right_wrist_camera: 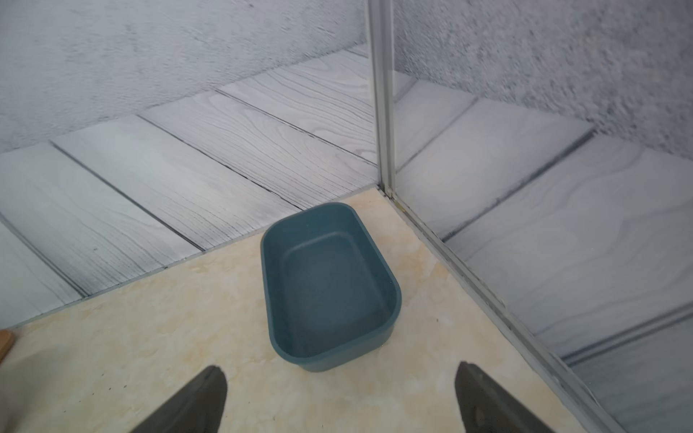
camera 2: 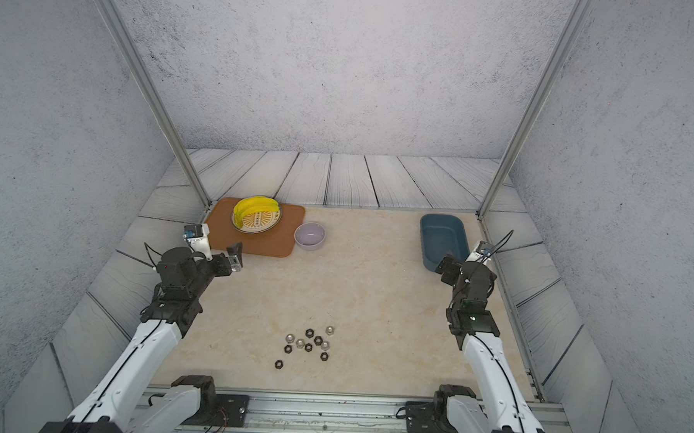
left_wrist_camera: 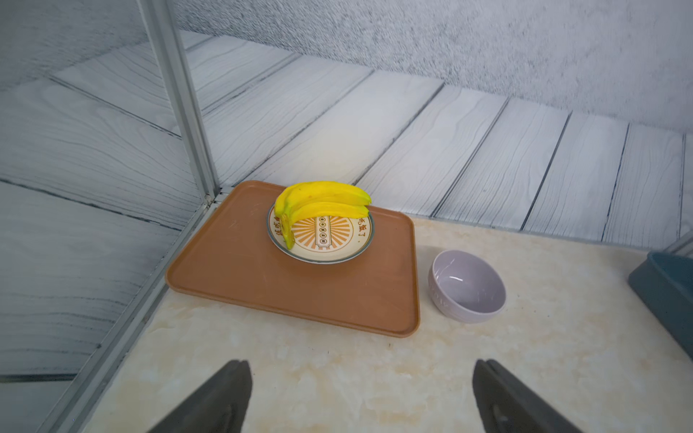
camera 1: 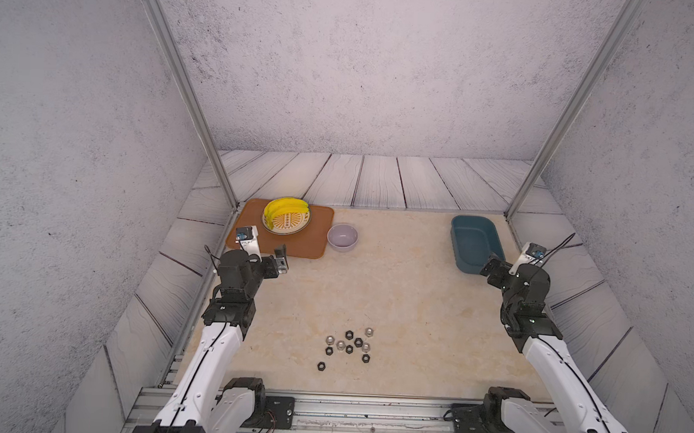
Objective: Put the nuts on the desktop into the storage box
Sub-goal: Move the storage box to the center of the board.
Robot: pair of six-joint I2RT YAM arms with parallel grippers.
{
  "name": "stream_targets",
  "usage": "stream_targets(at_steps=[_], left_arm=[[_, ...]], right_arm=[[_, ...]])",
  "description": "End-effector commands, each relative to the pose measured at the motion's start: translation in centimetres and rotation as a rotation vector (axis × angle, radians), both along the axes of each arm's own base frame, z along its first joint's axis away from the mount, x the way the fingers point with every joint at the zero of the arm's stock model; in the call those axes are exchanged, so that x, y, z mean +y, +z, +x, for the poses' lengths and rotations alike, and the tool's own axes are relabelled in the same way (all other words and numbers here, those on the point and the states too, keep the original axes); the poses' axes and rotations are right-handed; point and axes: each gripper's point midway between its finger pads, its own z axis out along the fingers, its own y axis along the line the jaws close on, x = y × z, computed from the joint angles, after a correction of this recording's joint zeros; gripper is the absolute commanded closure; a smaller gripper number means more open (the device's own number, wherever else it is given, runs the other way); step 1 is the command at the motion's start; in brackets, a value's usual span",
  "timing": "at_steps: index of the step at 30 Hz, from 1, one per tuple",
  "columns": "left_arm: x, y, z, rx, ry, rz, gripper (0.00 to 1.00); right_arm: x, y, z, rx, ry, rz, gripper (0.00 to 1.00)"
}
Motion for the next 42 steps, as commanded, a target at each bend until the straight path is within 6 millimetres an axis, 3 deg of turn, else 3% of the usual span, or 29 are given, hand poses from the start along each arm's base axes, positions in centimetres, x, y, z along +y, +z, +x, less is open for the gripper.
stream_targets(at_steps=[1,3,7,8,15,22,32,42], left_arm=[[1.4,-0.4,-2.1,0.095,0.129,-0.126,0.02],[1.8,0.3,-3.1,0.097,0.155,-0.128,0.02],[6.0,-0.6,-7.1,0.181,0.491,-0.271,0.02],[5.9,0.0,-7.4,0.183,0.462,-0.238,0.02],[3.3,1.9,-7.6,0.26,0.279,-0.182,0.02],[-1.4,-0.6,-6.9,0.416,0.038,-0.263,0.02],[-3.9,-2.7,-6.9,0.493,-0.072,-0.294,0.02],[-6.6,-2.9,-6.5,0.508,-0.151,-0.244,0.02]], right_arm=[[-2.9,-2.4,-3.6,0.114,-0.273,0.13,0.01],[-2.9,-2.9,-4.0,0.133,-0.297,0.16,0.01],[-2.2,-3.1,-4.0,0.145,-0.257,0.191,0.01],[-1.8,-2.8,-3.8,0.137,-0.225,0.193,0.01],[2.4,-2.6,-2.2,0.127,0.02,0.264,0.01],[7.0,-4.6,-1.2,0.228,0.225,0.355,0.01],[13.0,-5.5,-1.0,0.307,0.428,0.307,0.01],[15.8,-4.8,-0.8,0.331,0.501,0.191,0.01]])
